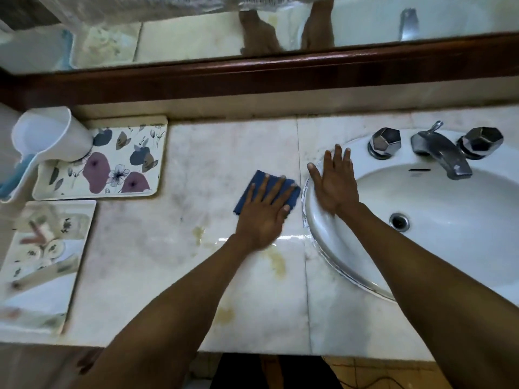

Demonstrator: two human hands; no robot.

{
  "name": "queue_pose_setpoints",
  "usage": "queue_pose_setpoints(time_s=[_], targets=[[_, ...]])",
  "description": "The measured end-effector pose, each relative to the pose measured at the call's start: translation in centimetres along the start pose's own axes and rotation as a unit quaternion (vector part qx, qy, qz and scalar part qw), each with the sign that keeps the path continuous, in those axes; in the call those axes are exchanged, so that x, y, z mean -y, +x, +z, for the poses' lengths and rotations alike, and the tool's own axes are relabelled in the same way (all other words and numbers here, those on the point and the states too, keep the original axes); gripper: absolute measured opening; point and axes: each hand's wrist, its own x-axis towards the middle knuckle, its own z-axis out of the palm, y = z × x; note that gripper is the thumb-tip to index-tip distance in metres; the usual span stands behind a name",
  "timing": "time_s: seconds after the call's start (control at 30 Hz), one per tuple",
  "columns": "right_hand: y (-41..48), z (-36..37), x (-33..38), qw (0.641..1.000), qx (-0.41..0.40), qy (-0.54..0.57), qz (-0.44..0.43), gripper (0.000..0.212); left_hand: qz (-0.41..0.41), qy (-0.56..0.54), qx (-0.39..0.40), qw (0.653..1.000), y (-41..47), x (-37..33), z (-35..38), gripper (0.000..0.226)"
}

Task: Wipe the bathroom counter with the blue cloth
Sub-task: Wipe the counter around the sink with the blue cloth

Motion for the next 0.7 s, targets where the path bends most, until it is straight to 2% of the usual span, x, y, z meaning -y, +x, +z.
queue_pose_setpoints(time_s=[0.07, 0.13, 0.27, 0.4, 0.53, 0.6, 0.7], targets=[[0.3, 0.1, 1.4, 1.000, -0.014, 0.018, -0.012, 0.070, 0.047, 0.013, 0.004, 0.999, -3.5, 1.4, 0.0, 0.053], [0.3, 0.9, 2.8, 0.999, -0.021, 0.009, -0.039, 0.065, 0.040, 0.032, 0.002, 0.999, -5.2, 4.9, -0.6, 0.054], [-1.4, 3.7, 3.7, 0.993, -0.033, -0.087, -0.078, 0.065, -0.105, 0.006, -0.012, 0.994, -2.8, 10.7, -2.1, 0.054], [-2.1, 4.4, 3.5, 0.989, -0.051, -0.107, -0.084, 0.054, -0.174, -0.028, -0.024, 0.984, -1.6, 8.9, -1.6, 0.055], [-2.0, 4.0, 3.9, 0.988, -0.064, -0.112, -0.080, 0.049, -0.107, -0.024, -0.010, 0.994, -8.3, 6.6, -0.4, 0.055], [-2.0, 4.1, 3.9, 0.989, -0.066, -0.111, -0.078, 0.047, -0.084, -0.009, 0.001, 0.996, -12.7, 7.6, -0.3, 0.055], [-2.1, 4.1, 3.9, 0.989, -0.070, -0.109, -0.074, 0.046, -0.142, -0.011, -0.006, 0.990, -15.6, 11.2, -1.1, 0.055]])
